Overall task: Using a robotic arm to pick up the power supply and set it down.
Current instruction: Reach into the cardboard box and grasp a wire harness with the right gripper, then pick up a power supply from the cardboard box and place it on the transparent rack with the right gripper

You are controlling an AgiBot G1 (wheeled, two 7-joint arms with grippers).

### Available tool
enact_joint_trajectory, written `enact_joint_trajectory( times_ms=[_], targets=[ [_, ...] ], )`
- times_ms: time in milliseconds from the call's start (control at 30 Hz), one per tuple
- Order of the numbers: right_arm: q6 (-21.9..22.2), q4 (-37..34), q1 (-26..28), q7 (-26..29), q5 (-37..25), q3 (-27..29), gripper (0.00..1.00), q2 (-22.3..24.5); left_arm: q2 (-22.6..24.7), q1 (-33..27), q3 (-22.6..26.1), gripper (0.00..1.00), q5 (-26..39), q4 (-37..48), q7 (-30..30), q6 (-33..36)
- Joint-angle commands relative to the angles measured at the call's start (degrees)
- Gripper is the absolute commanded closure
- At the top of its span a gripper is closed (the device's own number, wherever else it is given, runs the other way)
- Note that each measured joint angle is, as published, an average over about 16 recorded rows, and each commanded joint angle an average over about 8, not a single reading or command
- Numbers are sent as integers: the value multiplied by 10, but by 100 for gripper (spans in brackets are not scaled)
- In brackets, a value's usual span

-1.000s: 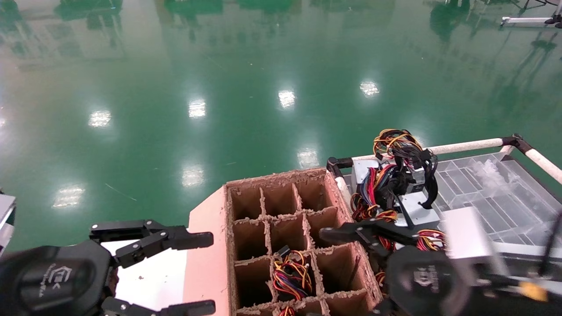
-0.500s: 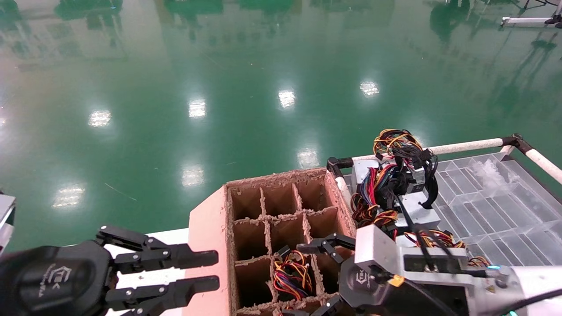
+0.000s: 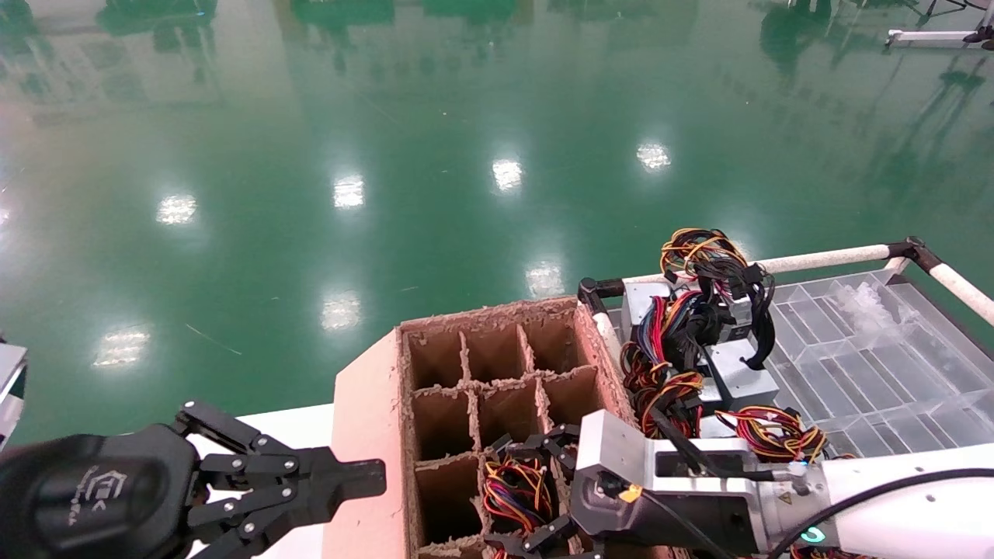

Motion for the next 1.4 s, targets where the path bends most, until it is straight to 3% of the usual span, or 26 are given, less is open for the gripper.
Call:
enact_joint_trajectory(
  times_ms=[33, 833, 1100, 1400],
  targets=[
    [0, -16, 7, -10, -8, -4, 100, -8, 0, 0, 0, 100, 0, 0, 0, 0],
    [-7, -57, 27, -35, -23, -11, 100, -12, 0, 0, 0, 100, 0, 0, 0, 0],
    [-27, -43, 35, -12, -4, -2, 100, 3, 0, 0, 0, 100, 0, 0, 0, 0],
    [-60, 6, 66, 46, 65, 36, 100, 37, 0, 0, 0, 100, 0, 0, 0, 0]
  ],
)
